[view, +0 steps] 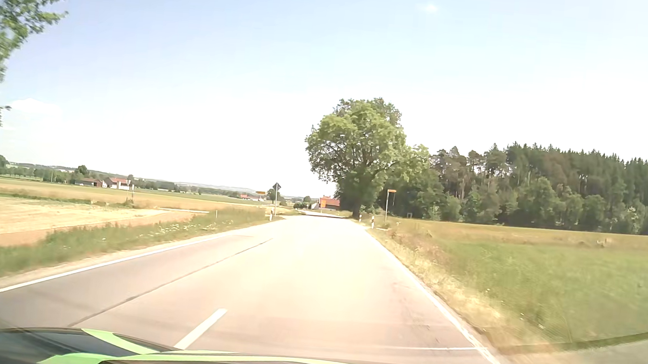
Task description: Follow the waypoints while adhering to traffic rules and regulations
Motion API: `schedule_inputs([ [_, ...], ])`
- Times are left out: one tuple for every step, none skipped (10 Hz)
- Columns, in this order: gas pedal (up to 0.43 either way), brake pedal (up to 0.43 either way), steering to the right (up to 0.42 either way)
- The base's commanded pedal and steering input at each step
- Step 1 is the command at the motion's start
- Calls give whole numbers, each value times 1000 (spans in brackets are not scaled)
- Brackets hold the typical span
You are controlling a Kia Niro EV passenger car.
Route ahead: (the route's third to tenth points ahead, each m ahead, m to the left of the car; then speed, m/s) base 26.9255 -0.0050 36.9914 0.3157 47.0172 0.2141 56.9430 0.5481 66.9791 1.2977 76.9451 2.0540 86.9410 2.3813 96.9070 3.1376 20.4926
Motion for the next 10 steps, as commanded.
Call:
schedule_inputs([
  [177,0,-2],
  [220,0,-2],
  [220,0,-3],
  [220,0,-3],
  [177,0,-3],
  [157,0,-3],
  [150,0,-4],
  [150,0,-5],
  [157,0,-5],
  [169,0,-5],
])
